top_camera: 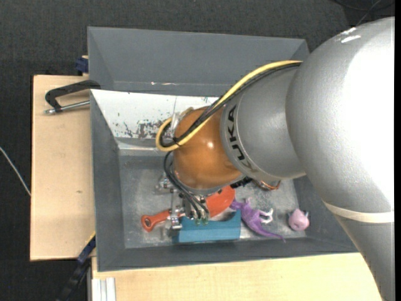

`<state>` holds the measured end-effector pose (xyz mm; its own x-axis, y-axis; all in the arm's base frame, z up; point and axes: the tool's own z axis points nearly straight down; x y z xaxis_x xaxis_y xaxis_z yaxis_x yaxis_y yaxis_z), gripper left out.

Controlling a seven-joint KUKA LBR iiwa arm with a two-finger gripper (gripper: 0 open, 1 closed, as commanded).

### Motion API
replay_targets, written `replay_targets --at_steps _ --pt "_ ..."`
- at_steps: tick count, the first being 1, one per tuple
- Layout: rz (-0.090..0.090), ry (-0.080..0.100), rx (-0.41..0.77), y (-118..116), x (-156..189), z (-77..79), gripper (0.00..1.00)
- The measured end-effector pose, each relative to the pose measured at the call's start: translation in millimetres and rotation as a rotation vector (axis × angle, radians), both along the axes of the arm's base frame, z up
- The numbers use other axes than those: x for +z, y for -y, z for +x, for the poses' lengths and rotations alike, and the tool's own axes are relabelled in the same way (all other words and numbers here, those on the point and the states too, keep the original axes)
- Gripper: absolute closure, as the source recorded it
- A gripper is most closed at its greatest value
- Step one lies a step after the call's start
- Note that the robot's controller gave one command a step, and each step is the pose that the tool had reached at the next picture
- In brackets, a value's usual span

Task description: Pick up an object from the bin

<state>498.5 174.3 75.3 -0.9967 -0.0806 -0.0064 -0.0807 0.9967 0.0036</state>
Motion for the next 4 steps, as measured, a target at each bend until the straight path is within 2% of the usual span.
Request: replay_targets --at_steps 1,2,4 --pt "-0.001 -0.001 0.029 -0.8 -3.2 2.2 0.00" --pt "0.000 -0.001 0.000 -1.4 1.2 1.1 1.00" --pt "-0.001 -0.004 0.000 -1.3 4.9 0.5 1.00"
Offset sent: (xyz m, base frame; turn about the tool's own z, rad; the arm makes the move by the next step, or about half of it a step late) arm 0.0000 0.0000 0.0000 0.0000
